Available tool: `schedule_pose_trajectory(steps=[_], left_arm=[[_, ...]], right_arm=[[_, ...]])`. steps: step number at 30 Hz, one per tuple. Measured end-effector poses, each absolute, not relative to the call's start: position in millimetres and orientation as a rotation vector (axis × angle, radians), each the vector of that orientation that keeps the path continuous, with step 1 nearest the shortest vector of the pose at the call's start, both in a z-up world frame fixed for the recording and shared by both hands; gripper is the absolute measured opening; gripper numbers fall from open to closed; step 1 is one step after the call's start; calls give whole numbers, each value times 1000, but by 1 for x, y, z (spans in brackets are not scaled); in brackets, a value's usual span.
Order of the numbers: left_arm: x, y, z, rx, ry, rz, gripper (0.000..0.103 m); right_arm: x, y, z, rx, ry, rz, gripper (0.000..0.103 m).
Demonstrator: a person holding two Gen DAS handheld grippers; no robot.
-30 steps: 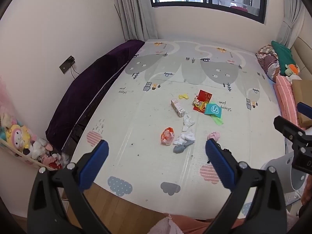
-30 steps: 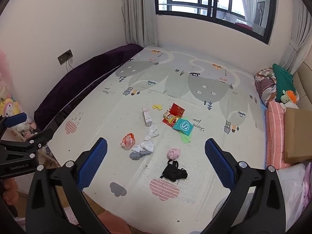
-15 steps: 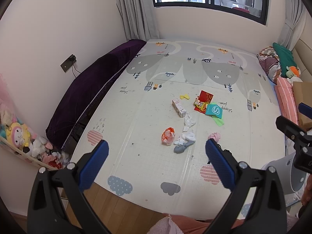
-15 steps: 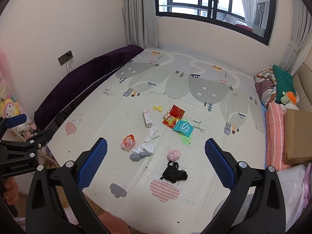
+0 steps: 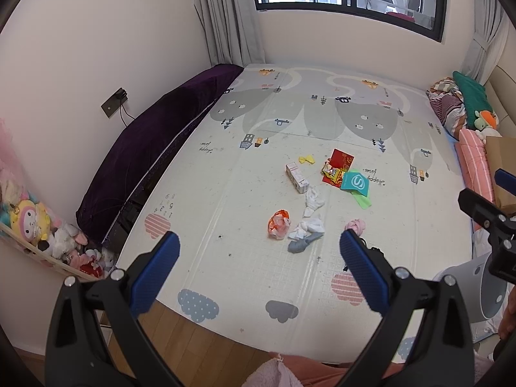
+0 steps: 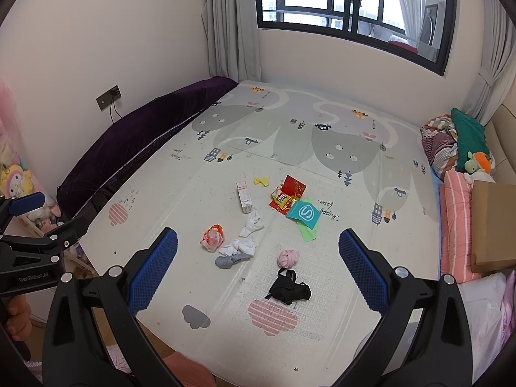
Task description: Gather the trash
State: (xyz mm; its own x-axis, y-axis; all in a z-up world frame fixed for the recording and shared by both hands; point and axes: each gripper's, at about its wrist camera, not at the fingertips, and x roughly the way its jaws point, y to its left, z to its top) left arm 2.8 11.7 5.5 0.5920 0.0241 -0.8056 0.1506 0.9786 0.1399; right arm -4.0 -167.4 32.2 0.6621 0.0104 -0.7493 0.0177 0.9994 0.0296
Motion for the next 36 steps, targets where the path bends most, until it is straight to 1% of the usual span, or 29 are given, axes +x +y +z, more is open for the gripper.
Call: schedule_pose_trajectory(steps=[36], left_arm=[[4,15,6,199,940,-82,99]], right_arm=[[-7,-170,40,30,835,-7,97]])
